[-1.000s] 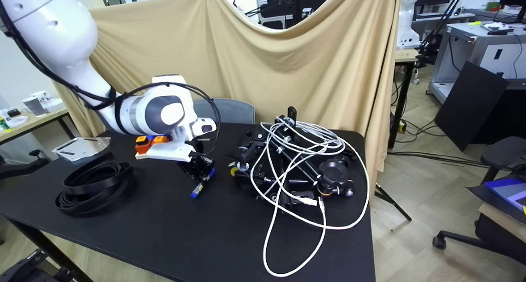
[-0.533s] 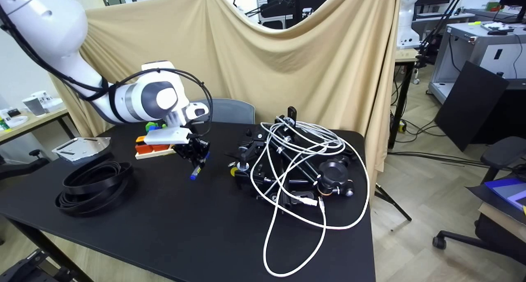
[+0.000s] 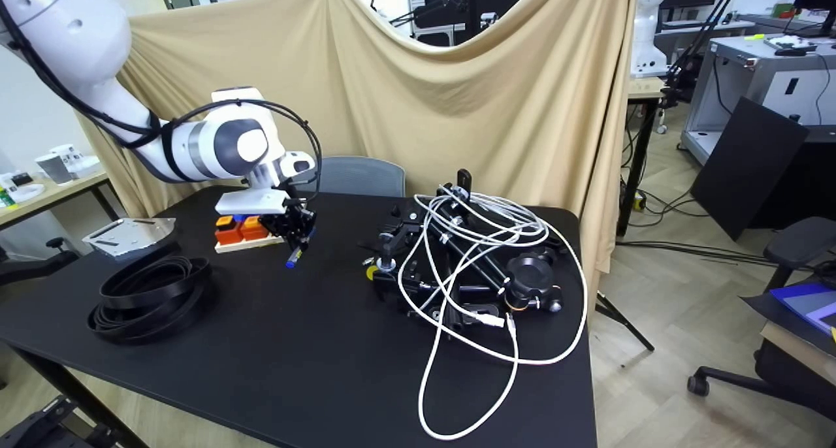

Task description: Move the marker to the left

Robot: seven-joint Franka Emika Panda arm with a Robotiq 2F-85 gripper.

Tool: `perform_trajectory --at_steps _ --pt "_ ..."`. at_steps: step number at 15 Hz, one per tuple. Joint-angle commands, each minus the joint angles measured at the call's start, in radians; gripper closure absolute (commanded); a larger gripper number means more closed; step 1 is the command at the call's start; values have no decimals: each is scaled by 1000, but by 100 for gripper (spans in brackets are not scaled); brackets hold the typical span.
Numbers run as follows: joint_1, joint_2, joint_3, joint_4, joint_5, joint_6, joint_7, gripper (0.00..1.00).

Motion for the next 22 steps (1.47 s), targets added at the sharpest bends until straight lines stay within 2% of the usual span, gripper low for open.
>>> perform_trajectory --at_steps 1,11,12,13,20,22 --pt "-19 51 41 70 47 -57 -11 95" --pt "-19 144 41 167 81 -144 2 95" --pt "-19 150 41 173 82 -151 2 54" --pt "-19 155 42 180 81 -163 0 53" --pt "-2 86 36 135 53 -177 -3 7" --pt "8 48 31 114 44 -184 6 0"
